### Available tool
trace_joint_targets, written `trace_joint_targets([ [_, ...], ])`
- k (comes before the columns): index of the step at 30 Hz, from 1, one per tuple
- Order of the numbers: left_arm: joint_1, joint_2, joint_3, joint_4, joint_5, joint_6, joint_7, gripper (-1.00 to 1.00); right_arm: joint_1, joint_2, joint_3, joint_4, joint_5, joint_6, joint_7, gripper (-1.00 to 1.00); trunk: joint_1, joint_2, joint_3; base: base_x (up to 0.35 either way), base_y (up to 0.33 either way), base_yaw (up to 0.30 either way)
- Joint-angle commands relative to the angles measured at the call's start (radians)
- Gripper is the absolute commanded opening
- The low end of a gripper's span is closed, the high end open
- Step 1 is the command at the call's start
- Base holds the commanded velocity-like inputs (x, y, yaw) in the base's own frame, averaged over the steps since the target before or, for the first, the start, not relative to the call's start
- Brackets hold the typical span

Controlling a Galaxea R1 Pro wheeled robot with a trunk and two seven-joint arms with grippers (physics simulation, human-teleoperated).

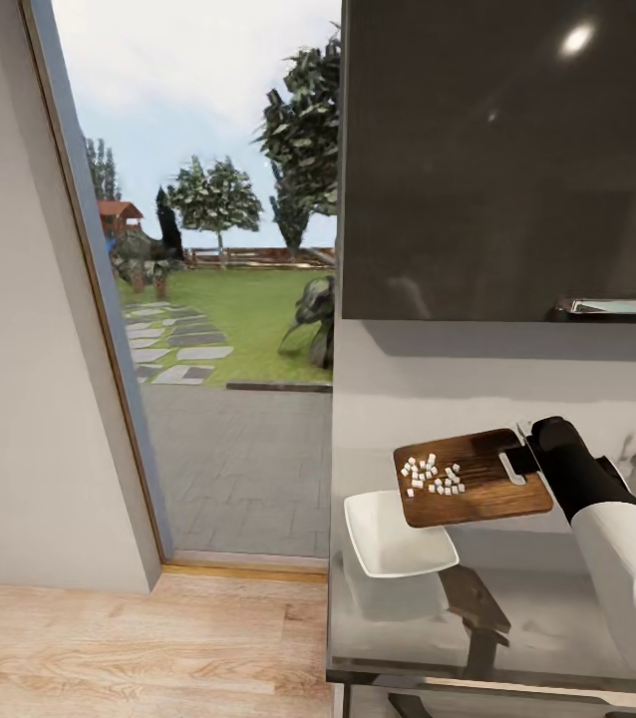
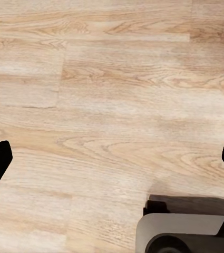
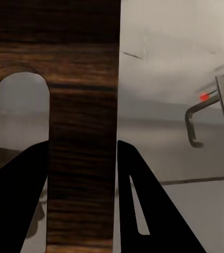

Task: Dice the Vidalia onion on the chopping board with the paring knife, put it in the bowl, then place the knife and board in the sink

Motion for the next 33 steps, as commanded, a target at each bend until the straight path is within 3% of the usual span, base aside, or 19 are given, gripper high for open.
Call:
trace_joint_targets([
  [1,-0.001,0.0,-0.009,0.004,0.009,-0.006,0.0,1.0,0.0,0.001,-0.002,-0.004,0.01,0.002,0.009,-1.0,0.0,-0.001,0.0,0.0,0.0,0.0],
  [6,-0.002,0.001,-0.009,0.004,0.009,-0.006,0.0,1.0,0.0,0.031,0.0,-0.016,0.011,0.002,-0.002,-1.0,0.0,-0.001,0.0,0.0,0.0,0.0],
  [11,-0.001,0.002,-0.009,0.004,0.009,-0.006,0.0,1.0,0.0,0.047,0.002,-0.038,0.01,0.003,-0.07,-1.0,0.0,-0.001,0.0,0.0,0.0,0.0],
  [22,-0.002,0.003,-0.009,0.004,0.009,-0.006,0.0,1.0,0.0,0.051,0.002,-0.044,0.01,0.002,-0.089,-1.0,0.0,-0.001,0.0,0.0,0.0,0.0],
  [27,-0.001,0.003,-0.008,0.004,0.009,-0.006,0.0,1.0,0.0,0.051,0.003,-0.044,0.009,0.0,-0.158,-1.0,0.0,-0.001,0.0,0.0,0.0,0.0],
  [33,-0.002,0.003,-0.008,0.004,0.009,-0.006,0.0,1.0,0.0,0.053,0.005,-0.044,0.009,-0.002,-0.181,-1.0,0.0,-0.001,0.0,0.0,0.0,0.0],
])
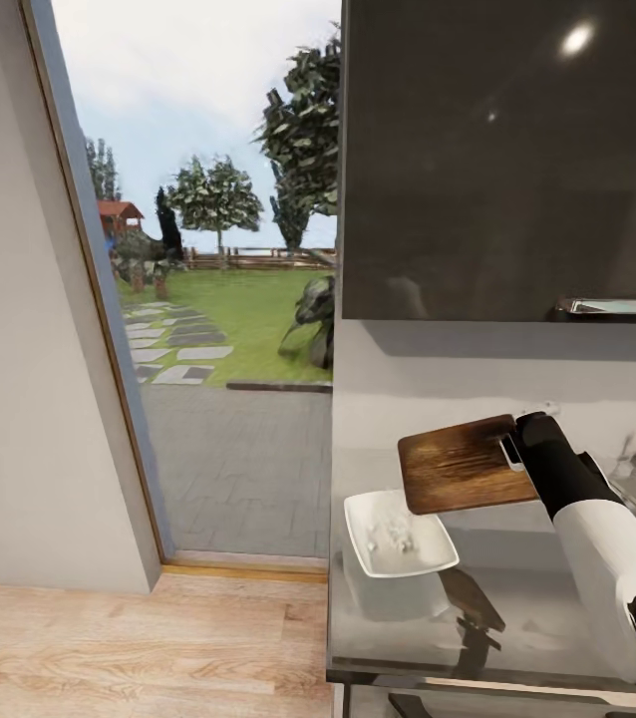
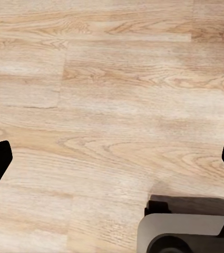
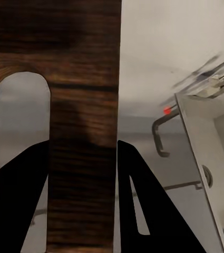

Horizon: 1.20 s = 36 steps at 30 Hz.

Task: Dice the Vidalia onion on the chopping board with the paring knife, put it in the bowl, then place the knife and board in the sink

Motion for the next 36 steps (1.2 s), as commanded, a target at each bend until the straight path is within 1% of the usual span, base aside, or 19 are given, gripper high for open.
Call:
trace_joint_targets([
  [1,-0.001,0.0,-0.009,0.004,0.009,-0.006,0.0,1.0,0.0,0.0,-0.001,-0.001,0.005,0.003,0.004,-1.0,0.0,-0.001,0.0,0.0,0.0,0.0],
  [6,-0.001,-0.001,-0.01,0.005,0.009,-0.006,0.0,1.0,0.0,-0.001,-0.002,-0.001,0.004,0.002,0.007,-1.0,0.0,-0.001,0.0,0.0,0.0,0.0],
  [8,-0.001,-0.002,-0.01,0.005,0.009,-0.006,0.0,1.0,0.0,-0.003,-0.009,-0.001,-0.002,-0.002,0.023,-1.0,0.0,-0.001,0.0,0.0,0.0,0.0],
  [10,-0.001,-0.002,-0.01,0.005,0.009,-0.006,0.0,1.0,0.0,-0.008,-0.027,0.0,-0.012,-0.004,0.089,-1.0,0.0,-0.001,0.0,0.0,0.0,0.0],
  [11,-0.001,-0.002,-0.01,0.005,0.009,-0.006,0.0,1.0,0.0,-0.014,-0.057,0.001,-0.023,-0.008,0.159,-1.0,0.0,-0.001,0.0,0.0,0.0,0.0],
  [12,-0.001,-0.002,-0.01,0.005,0.009,-0.006,0.0,1.0,0.0,-0.02,-0.084,0.003,-0.028,-0.014,0.211,-1.0,0.0,-0.001,0.0,-0.005,0.0,0.0],
  [13,-0.001,-0.003,-0.01,0.005,0.009,-0.006,0.0,1.0,0.0,-0.031,-0.121,0.009,-0.033,-0.029,0.278,-1.0,0.0,-0.001,0.0,-0.067,0.0,0.0],
  [15,-0.001,-0.003,-0.01,0.005,0.009,-0.006,0.0,1.0,0.001,-0.043,-0.154,0.018,-0.037,-0.056,0.338,-1.0,0.0,-0.001,0.0,-0.169,0.0,0.0],
  [16,-0.001,-0.003,-0.01,0.005,0.009,-0.006,0.0,1.0,0.001,-0.049,-0.163,0.023,-0.038,-0.064,0.353,-1.0,0.0,-0.001,0.0,-0.272,0.0,0.0],
  [17,-0.001,-0.003,-0.01,0.005,0.009,-0.006,0.0,1.0,0.001,-0.058,-0.167,0.025,-0.039,-0.068,0.359,-1.0,0.0,-0.001,0.0,-0.296,0.0,0.0],
  [18,-0.001,-0.004,-0.01,0.005,0.009,-0.006,0.0,1.0,0.001,-0.075,-0.17,0.027,-0.039,-0.07,0.365,-1.0,0.0,-0.001,0.0,-0.317,0.0,0.0],
  [20,-0.001,-0.007,-0.01,0.005,0.009,-0.006,0.0,1.0,0.001,-0.093,-0.172,0.031,-0.039,-0.073,0.369,-1.0,0.0,-0.001,0.0,-0.301,-0.02,0.0],
  [21,-0.001,-0.009,-0.01,0.005,0.009,-0.006,0.0,1.0,0.001,-0.097,-0.173,0.034,-0.039,-0.073,0.369,-1.0,0.0,-0.001,0.0,-0.262,-0.094,0.0],
  [24,-0.001,-0.011,-0.01,0.005,0.009,-0.006,0.0,1.0,0.001,-0.104,-0.174,0.039,-0.039,-0.072,0.369,-1.0,0.0,-0.001,0.0,-0.244,-0.142,0.0],
  [29,-0.001,-0.011,-0.01,0.006,0.009,-0.006,0.0,1.0,0.001,-0.107,-0.174,0.044,-0.039,-0.072,0.366,-1.0,0.0,-0.001,0.0,-0.207,-0.234,0.0],
  [34,-0.001,-0.011,-0.01,0.005,0.009,-0.006,0.0,1.0,0.001,-0.109,-0.174,0.058,-0.039,-0.071,0.36,-1.0,0.0,-0.001,0.0,-0.059,-0.302,0.0],
  [36,-0.001,-0.011,-0.01,0.005,0.009,-0.006,0.0,1.0,0.001,-0.116,-0.174,0.075,-0.038,-0.07,0.358,-1.0,0.0,-0.001,0.0,-0.007,-0.315,0.0],
])
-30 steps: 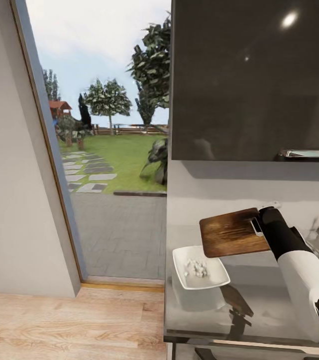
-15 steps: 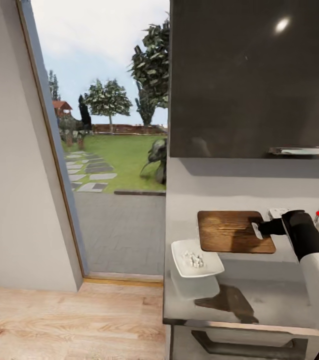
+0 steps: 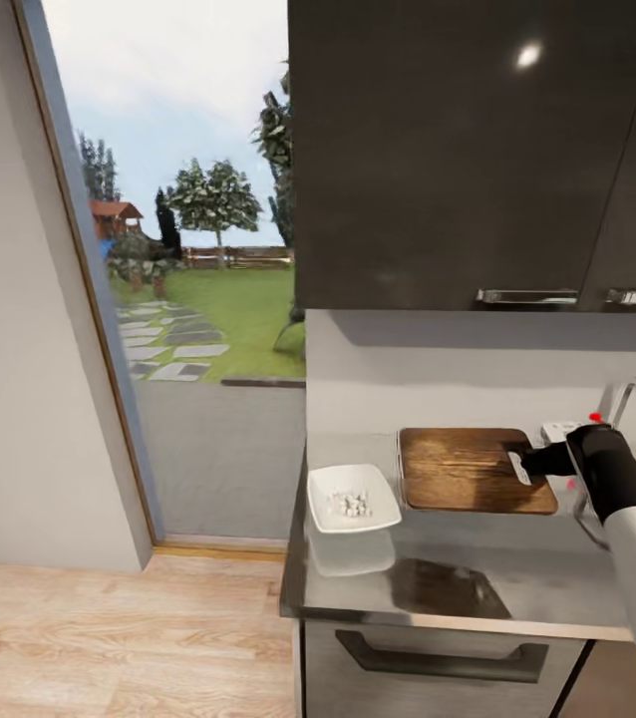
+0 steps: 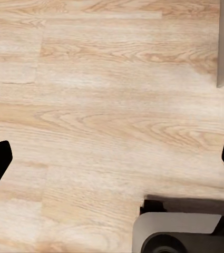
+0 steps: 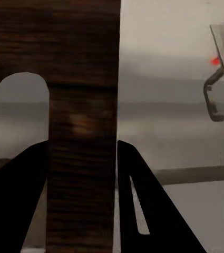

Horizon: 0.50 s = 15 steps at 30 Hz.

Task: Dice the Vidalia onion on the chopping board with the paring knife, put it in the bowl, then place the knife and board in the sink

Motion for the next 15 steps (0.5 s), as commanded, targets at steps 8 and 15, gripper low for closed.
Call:
trace_joint_targets([
  [8,-0.001,0.0,-0.009,0.005,0.009,-0.007,0.0,1.0,0.0,-0.013,-0.144,0.136,0.004,-0.007,-0.055,-1.0,0.0,-0.001,0.0,-0.001,-0.317,0.0],
  [15,-0.002,0.0,-0.009,0.005,0.009,-0.007,0.0,1.0,0.0,-0.014,-0.476,0.15,0.006,-0.111,-0.298,-1.0,0.0,-0.001,0.0,-0.048,-0.317,0.0],
])
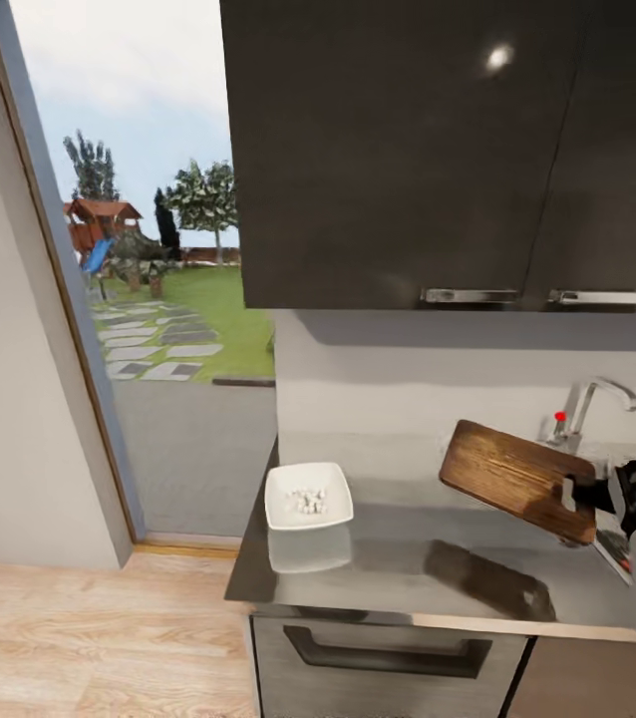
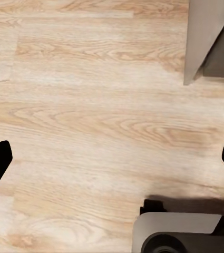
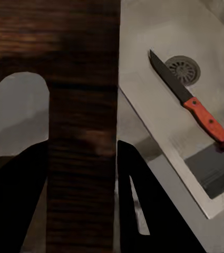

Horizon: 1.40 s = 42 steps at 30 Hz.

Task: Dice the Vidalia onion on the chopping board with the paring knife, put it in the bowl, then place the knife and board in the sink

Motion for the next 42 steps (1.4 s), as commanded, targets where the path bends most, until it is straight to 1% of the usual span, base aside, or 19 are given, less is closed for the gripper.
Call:
trace_joint_targets([
  [1,-0.002,-0.001,-0.009,0.005,0.009,-0.007,0.001,1.0,0.0,0.001,-0.022,0.0,-0.007,0.0,-0.005,-1.0,0.0,-0.001,-0.001,-0.082,-0.317,0.0],
  [3,-0.002,-0.001,-0.009,0.005,0.009,-0.007,0.001,1.0,0.0,0.001,-0.055,0.0,-0.007,-0.005,-0.033,-1.0,0.0,-0.001,-0.001,-0.083,-0.317,0.0],
  [5,-0.001,-0.001,-0.009,0.005,0.009,-0.007,0.001,1.0,0.0,0.001,-0.068,0.0,-0.008,-0.005,-0.064,-1.0,0.0,-0.001,-0.001,-0.084,-0.317,0.0],
  [7,-0.001,-0.001,-0.009,0.005,0.009,-0.007,0.001,1.0,0.0,0.002,-0.078,-0.001,-0.009,-0.005,-0.112,-1.0,0.0,-0.001,-0.001,-0.085,-0.317,0.0],
  [9,-0.002,-0.001,-0.009,0.005,0.009,-0.007,0.001,1.0,-0.001,0.003,-0.112,-0.004,-0.009,-0.004,-0.163,-1.0,0.0,-0.001,-0.001,-0.085,-0.317,0.0],
  [10,-0.002,-0.001,-0.009,0.005,0.009,-0.007,0.001,1.0,0.0,0.004,-0.14,-0.006,-0.009,-0.004,-0.184,-1.0,0.0,-0.001,-0.001,-0.084,-0.317,0.0],
  [12,-0.001,-0.001,-0.009,0.004,0.009,-0.007,0.001,1.0,0.0,0.006,-0.264,-0.01,-0.01,-0.003,-0.257,-1.0,0.0,-0.001,-0.001,-0.084,-0.317,0.0],
  [15,-0.001,-0.001,-0.009,0.005,0.009,-0.007,0.001,1.0,0.0,0.008,-0.386,-0.013,-0.014,-0.004,-0.353,-1.0,0.0,-0.001,-0.001,-0.079,-0.317,0.0],
  [17,-0.002,-0.001,-0.009,0.005,0.009,-0.007,0.001,1.0,0.0,0.009,-0.42,-0.014,-0.022,-0.005,-0.384,-1.0,0.0,-0.001,-0.001,-0.037,-0.317,0.0],
  [24,-0.001,-0.001,-0.009,0.005,0.009,-0.007,0.001,1.0,0.0,0.011,-0.44,-0.016,-0.085,-0.004,-0.407,-1.0,0.0,-0.001,-0.001,-0.006,-0.319,0.0],
  [26,-0.001,-0.001,-0.009,0.004,0.009,-0.007,0.002,1.0,0.0,0.011,-0.442,-0.016,-0.114,-0.003,-0.44,-1.0,0.0,-0.001,-0.001,0.019,-0.322,0.0],
  [29,-0.002,-0.001,-0.009,0.004,0.009,-0.007,0.001,1.0,-0.001,0.011,-0.445,-0.015,-0.226,-0.002,-0.529,-1.0,0.0,-0.001,-0.001,0.114,-0.301,0.0],
  [30,-0.001,-0.001,-0.009,0.004,0.009,-0.007,0.001,1.0,-0.001,0.01,-0.445,-0.013,-0.3,-0.001,-0.567,-1.0,0.0,-0.001,-0.001,0.103,-0.181,0.0],
  [32,-0.001,-0.001,-0.009,0.004,0.009,-0.007,0.001,1.0,-0.002,0.011,-0.441,-0.012,-0.411,0.0,-0.628,-1.0,0.0,-0.001,-0.001,0.05,-0.087,0.0],
  [34,-0.001,-0.001,-0.009,0.004,0.009,-0.007,0.001,1.0,-0.002,0.026,-0.438,-0.012,-0.461,-0.002,-0.686,-1.0,0.0,-0.001,-0.001,0.018,-0.031,0.0],
  [36,-0.001,0.0,-0.009,0.005,0.009,-0.007,0.001,1.0,-0.004,0.076,-0.436,-0.013,-0.487,-0.006,-0.771,-1.0,0.0,-0.001,-0.001,0.005,-0.009,0.0],
  [37,-0.001,0.002,-0.009,0.005,0.009,-0.007,0.001,1.0,-0.006,0.092,-0.435,-0.013,-0.492,-0.007,-0.798,-1.0,0.0,-0.001,-0.001,0.002,-0.003,0.0],
  [39,-0.001,0.004,-0.009,0.004,0.009,-0.007,0.001,1.0,-0.009,0.103,-0.435,-0.014,-0.495,-0.007,-0.827,-1.0,0.0,-0.001,-0.001,0.001,-0.001,0.0],
  [42,-0.001,0.005,-0.009,0.004,0.009,-0.007,0.001,1.0,-0.011,0.105,-0.434,-0.02,-0.496,-0.007,-0.855,-1.0,0.0,-0.001,-0.001,0.0,0.0,0.0],
])
